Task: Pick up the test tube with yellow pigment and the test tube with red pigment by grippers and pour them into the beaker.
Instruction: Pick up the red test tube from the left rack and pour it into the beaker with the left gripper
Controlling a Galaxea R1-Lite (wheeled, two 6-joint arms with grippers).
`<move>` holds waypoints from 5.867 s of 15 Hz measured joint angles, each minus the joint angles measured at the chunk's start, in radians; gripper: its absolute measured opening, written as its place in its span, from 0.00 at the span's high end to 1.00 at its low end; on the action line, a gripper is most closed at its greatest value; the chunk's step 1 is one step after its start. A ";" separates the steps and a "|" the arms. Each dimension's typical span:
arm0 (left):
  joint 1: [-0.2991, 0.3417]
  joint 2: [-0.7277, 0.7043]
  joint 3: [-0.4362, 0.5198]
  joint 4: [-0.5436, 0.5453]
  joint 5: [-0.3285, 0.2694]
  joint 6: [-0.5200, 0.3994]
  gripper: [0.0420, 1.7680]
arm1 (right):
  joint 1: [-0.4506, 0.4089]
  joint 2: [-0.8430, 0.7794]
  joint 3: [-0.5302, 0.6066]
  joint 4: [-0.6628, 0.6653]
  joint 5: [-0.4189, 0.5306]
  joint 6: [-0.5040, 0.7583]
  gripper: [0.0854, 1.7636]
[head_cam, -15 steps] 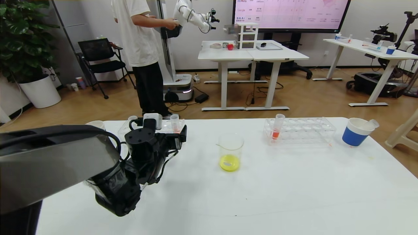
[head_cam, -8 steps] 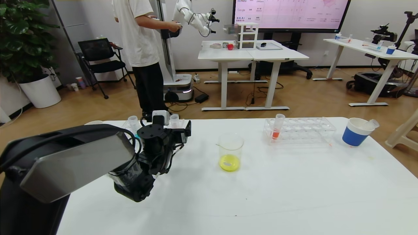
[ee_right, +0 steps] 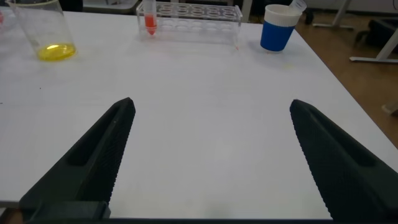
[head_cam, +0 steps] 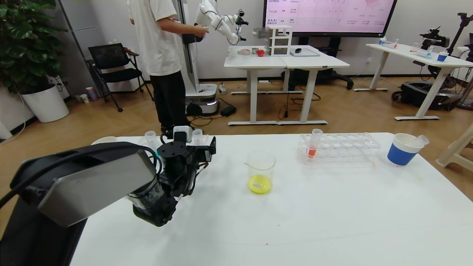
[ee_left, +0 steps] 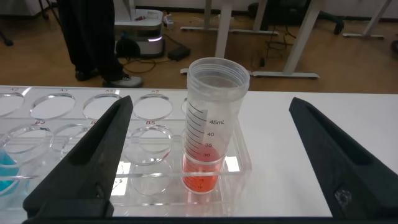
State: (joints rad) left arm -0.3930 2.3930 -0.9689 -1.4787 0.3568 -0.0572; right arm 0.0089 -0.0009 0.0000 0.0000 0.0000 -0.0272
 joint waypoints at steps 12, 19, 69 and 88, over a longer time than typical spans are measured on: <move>0.000 0.000 -0.028 0.005 -0.004 0.026 0.73 | 0.000 0.000 0.000 0.000 0.000 0.000 0.02; 0.011 -0.099 -0.053 0.102 -0.026 0.059 0.73 | 0.000 0.000 0.000 0.000 0.000 0.000 0.02; -0.049 -0.019 -0.238 -0.006 -1.098 1.317 0.73 | 0.000 0.000 0.000 0.000 0.000 0.000 0.02; -0.035 0.061 -0.341 -0.011 -1.146 1.536 0.73 | 0.000 0.000 0.000 0.000 0.000 0.000 0.02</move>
State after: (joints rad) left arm -0.4277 2.4538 -1.3104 -1.4894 -0.7894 1.4787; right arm 0.0089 -0.0009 0.0000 0.0000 0.0000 -0.0272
